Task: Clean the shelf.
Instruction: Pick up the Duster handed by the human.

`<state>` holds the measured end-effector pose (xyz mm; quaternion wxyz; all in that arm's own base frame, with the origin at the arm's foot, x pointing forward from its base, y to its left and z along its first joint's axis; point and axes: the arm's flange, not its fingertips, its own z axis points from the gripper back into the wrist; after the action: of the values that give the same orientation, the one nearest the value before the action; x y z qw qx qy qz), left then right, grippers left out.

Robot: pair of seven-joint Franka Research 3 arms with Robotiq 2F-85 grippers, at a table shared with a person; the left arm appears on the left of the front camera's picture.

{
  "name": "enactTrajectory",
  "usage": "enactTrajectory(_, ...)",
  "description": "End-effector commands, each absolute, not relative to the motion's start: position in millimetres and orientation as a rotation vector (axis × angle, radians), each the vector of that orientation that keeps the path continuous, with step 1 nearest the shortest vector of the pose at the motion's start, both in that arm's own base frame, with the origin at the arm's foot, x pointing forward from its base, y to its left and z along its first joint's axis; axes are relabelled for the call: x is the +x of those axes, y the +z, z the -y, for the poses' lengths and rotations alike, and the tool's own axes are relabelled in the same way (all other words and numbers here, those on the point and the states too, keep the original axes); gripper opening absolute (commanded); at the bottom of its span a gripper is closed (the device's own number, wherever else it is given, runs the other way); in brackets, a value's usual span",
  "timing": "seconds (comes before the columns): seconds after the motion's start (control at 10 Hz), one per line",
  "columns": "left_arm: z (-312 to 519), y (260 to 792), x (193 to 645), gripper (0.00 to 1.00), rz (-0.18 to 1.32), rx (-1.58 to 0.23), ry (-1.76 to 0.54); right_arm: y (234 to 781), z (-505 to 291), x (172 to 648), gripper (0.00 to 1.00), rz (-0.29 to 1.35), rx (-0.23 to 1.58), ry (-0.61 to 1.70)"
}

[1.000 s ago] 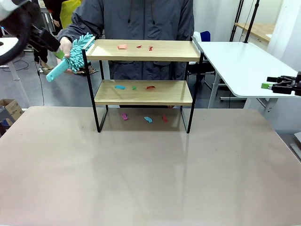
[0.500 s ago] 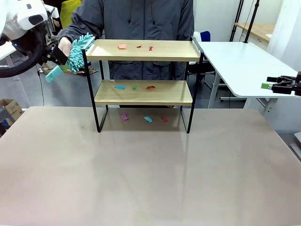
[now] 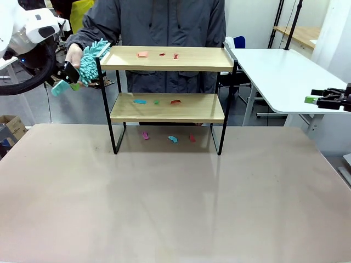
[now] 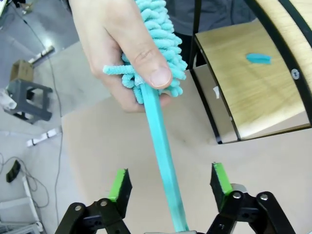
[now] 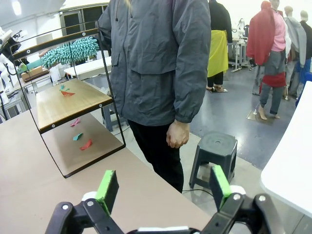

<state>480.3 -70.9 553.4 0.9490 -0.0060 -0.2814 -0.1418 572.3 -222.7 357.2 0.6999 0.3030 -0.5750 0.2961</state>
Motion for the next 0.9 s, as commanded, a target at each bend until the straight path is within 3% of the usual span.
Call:
enactTrajectory(0.0,72.4,556.8,477.0,0.42,0.558,0.026,-0.253,360.0,220.7,572.9,1.0,1.284,0.674,0.664)
enactTrajectory(0.1,72.5,557.5,477.2,0.0,0.555,0.024,-0.248,360.0,220.7,572.9,1.0,1.284,0.674,0.664)
enactTrajectory(0.2,72.4,557.6,477.1,0.26,0.553,0.026,-0.243,360.0,220.7,572.9,1.0,1.284,0.674,0.664)
enactTrajectory(0.3,72.1,558.4,477.9,0.0,0.554,0.026,-0.237,360.0,220.7,572.9,1.0,1.284,0.674,0.664)
enactTrajectory(0.4,72.5,558.6,478.1,0.04,0.554,0.026,-0.227,360.0,220.7,572.9,1.0,1.284,0.674,0.664)
enactTrajectory(0.5,71.7,559.5,478.1,0.0,0.558,0.023,-0.193,360.0,220.7,572.9,1.0,1.284,0.674,0.664)
enactTrajectory(0.8,68.1,560.1,478.5,0.0,0.532,0.037,-0.136,360.0,220.7,572.9,1.0,1.284,0.674,0.664)
